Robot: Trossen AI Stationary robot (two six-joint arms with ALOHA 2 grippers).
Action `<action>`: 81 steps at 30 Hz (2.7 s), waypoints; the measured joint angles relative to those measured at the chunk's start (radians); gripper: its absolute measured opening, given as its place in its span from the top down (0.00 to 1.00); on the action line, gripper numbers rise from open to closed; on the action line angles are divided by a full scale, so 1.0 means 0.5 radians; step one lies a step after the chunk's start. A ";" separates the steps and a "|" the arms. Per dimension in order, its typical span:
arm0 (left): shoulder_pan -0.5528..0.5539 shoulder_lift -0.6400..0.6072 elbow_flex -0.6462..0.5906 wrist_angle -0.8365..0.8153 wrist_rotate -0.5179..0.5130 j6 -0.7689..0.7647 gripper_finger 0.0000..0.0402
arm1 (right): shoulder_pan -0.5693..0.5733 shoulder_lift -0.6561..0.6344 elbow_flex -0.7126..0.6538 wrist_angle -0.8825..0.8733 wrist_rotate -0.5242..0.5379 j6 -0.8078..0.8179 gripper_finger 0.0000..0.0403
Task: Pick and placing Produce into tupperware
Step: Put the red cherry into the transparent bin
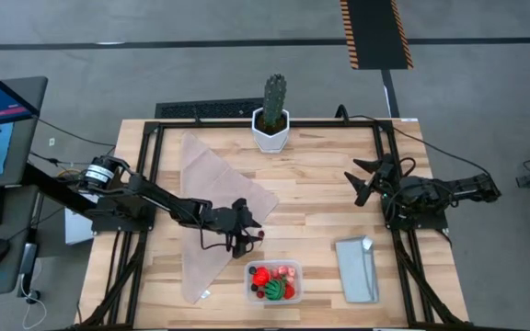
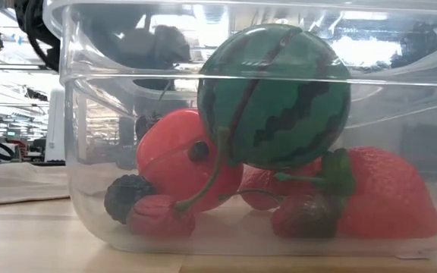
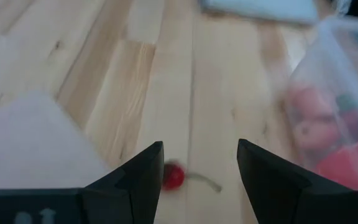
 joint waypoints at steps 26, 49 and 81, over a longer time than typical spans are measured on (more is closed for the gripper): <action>0.013 0.254 0.044 -0.007 -0.025 0.083 0.52 | 0.001 0.027 0.000 -0.001 0.000 0.000 0.25; 0.043 0.420 0.114 0.094 0.012 0.095 0.80 | 0.000 0.027 0.000 -0.001 0.000 0.000 0.25; -0.160 -0.109 0.112 0.394 -0.046 0.220 0.94 | 0.001 0.027 0.000 -0.001 0.000 0.000 0.25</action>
